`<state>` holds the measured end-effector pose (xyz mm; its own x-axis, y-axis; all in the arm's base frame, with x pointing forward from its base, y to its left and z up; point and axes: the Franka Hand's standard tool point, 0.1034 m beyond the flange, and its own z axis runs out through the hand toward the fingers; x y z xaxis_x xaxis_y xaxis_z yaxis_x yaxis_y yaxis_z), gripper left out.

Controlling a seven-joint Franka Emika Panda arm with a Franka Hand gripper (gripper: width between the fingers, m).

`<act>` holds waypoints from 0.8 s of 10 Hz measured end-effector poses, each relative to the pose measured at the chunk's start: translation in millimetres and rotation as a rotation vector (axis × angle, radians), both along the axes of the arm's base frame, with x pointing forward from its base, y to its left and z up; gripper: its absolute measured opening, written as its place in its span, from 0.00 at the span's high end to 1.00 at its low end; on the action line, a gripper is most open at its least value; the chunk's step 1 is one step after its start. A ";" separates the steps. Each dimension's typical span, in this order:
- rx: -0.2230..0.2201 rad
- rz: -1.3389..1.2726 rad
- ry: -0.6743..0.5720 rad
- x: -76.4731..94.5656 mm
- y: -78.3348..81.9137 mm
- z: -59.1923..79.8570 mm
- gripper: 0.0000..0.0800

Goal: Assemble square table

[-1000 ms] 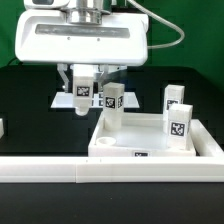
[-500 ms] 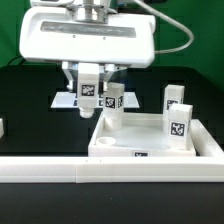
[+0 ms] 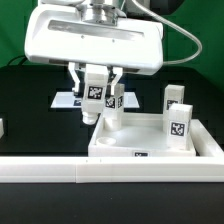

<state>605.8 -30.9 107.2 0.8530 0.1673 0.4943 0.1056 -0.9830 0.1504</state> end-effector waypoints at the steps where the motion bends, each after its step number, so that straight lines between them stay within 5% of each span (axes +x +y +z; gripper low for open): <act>1: 0.000 0.000 0.000 -0.1 -0.1 -0.1 0.64; 4: 0.014 -0.008 0.011 -1.3 -0.1 -8.7 0.64; 8: 0.070 0.006 0.012 12.9 26.7 -12.1 0.64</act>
Offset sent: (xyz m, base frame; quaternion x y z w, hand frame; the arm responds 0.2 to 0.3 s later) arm 0.0100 0.0399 -0.0192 0.1137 0.0189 0.0753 0.9905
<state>618.6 -4.2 95.1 0.8581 0.1381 0.4946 0.1131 -0.9903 0.0804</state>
